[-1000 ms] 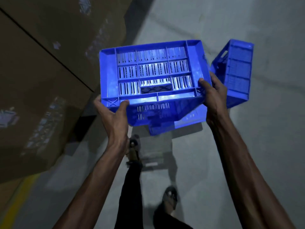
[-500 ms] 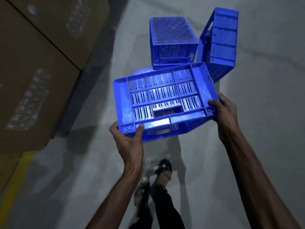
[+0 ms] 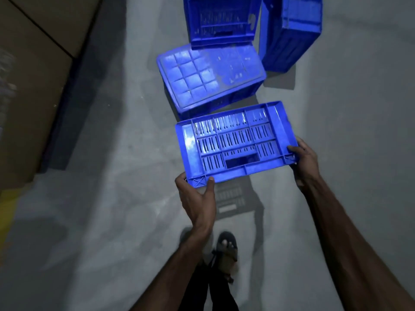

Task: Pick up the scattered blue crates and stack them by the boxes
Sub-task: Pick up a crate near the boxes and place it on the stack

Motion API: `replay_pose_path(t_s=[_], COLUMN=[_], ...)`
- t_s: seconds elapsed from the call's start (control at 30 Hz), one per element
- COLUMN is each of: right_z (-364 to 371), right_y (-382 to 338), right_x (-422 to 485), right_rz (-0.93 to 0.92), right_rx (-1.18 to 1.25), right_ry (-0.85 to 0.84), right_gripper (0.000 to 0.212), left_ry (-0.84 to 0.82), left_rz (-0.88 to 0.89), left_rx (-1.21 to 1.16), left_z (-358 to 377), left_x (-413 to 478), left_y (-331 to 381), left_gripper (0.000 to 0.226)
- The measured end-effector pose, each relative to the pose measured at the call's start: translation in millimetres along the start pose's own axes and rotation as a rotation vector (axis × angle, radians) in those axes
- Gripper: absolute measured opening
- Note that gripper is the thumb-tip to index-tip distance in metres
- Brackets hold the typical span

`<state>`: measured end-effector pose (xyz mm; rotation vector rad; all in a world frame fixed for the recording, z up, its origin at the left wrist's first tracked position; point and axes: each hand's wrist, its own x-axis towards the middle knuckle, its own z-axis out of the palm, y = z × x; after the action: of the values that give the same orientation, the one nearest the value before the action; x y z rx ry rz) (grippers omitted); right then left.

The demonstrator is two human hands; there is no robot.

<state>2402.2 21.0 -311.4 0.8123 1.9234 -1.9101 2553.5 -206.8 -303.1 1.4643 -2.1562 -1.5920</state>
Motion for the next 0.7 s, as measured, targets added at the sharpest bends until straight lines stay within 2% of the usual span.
replay_pose_path(t_s=[0.17,0.33,0.4,0.47,0.53,0.6,0.67,0.7], right_z=[-20.4,-37.4,-37.3,-36.0,-26.7,-6.6,16.3,26.8], right_y=[27.4,39.1,43.4,55.7,73.9,85.1,96.9,103.1], right_x=[21.5,27.6,24.8,14.8,-8.6,-36.7,-58.6,-65.8], right_rz=[-0.011,-0.029,-0.018,-0.025,-0.048,-0.003,0.064,0.082], right_rx=[-0.015,-0.045,-0.067,-0.118,-0.197,-0.1,0.073,0.165], right_ry=[-0.022,-0.034,0.06,0.245,0.444,0.57,0.575,0.518], right_gripper=[0.046,0.04,0.045,0.051,0.06,0.073,0.075,0.072], left_ry=[-0.009,0.002,0.062,0.066,-0.039,-0.192,-0.344,-0.405], left_rz=[-0.112,-0.095,0.08,0.339,0.569,0.724,0.81,0.831], left_rx=[0.08,0.071,0.136,0.278,0.409,0.575,0.804,0.909], left_z=[22.1,32.4,29.4,26.9,27.3,31.7,38.0,40.8], left_x=[-17.2,-36.8,-42.4,-44.8,-43.0,-36.1,-22.5,-14.7], left_y=[-36.7,-47.8,-44.8,-41.5,-35.5,-31.1,-30.8,-31.3], left_gripper=[0.054,0.059,0.07,0.078,0.08,0.084,0.093,0.096])
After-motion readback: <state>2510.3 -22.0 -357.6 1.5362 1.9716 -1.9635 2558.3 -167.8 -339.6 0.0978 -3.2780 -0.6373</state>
